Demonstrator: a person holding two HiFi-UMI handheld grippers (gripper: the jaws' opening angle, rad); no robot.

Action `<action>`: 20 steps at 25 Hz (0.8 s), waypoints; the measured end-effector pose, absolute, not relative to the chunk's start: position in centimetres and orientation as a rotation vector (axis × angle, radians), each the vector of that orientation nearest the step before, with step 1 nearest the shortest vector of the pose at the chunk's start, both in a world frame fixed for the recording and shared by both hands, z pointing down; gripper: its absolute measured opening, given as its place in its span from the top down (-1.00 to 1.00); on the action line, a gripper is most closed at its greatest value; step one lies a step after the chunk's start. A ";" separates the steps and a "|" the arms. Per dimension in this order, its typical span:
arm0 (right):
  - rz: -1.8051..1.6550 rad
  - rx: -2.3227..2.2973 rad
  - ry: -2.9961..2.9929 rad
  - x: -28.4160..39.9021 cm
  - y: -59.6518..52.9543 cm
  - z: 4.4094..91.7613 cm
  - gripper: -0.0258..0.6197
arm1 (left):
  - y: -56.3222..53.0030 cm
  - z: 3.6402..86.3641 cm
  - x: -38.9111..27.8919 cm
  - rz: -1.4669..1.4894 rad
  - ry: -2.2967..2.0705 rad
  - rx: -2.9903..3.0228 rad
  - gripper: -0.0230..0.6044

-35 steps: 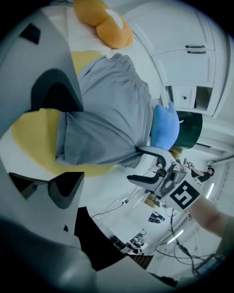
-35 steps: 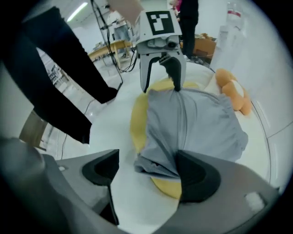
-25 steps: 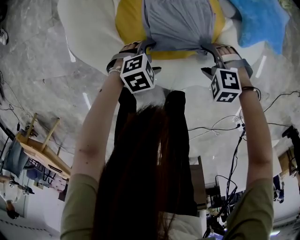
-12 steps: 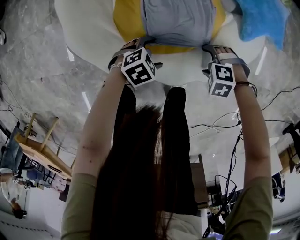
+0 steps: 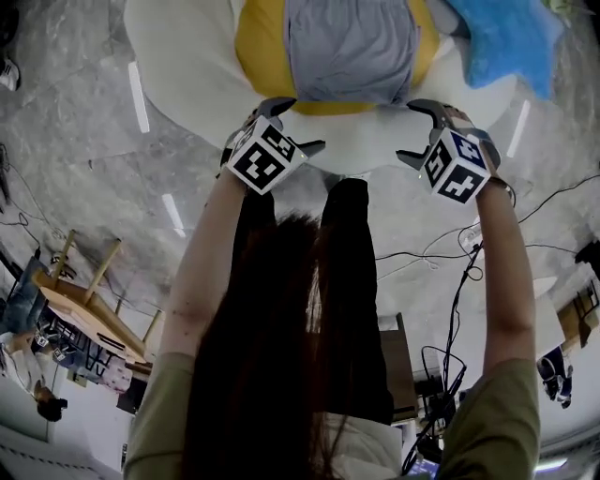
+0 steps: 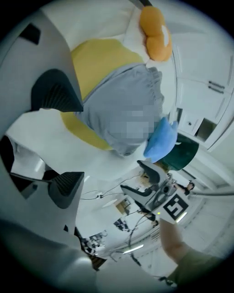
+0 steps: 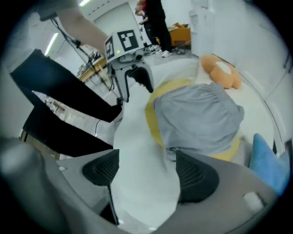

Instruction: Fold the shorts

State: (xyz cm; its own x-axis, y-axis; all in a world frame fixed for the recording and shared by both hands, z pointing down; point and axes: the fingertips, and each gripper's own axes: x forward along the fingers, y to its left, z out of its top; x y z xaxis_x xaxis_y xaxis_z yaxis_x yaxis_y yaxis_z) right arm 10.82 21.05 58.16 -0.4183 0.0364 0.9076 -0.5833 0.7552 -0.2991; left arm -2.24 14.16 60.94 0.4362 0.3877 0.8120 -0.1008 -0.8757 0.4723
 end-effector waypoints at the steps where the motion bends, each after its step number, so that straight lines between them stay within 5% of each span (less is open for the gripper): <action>1: 0.735 0.511 -1.916 10.7 20.0 56.9 -0.29 | 13.8 59.5 -2.2 1.375 0.174 2.228 -0.33; 10: 0.462 1.734 -2.031 13.8 11.8 29.1 -0.29 | 5.4 33.9 -2.5 0.683 -0.634 2.332 -0.33; 20: 0.240 2.232 -2.085 14.6 14.4 -3.8 -0.29 | 4.6 2.9 -2.0 0.472 -0.795 2.671 -0.33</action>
State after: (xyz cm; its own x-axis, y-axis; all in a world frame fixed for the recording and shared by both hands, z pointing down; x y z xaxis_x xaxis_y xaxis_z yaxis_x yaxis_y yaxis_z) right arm 14.64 14.43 -3.76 0.0627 -0.9840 0.1667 -0.9961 -0.0720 -0.0501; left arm -2.00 4.55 2.87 0.7912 -0.4671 0.3948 -0.5705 -0.7963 0.2011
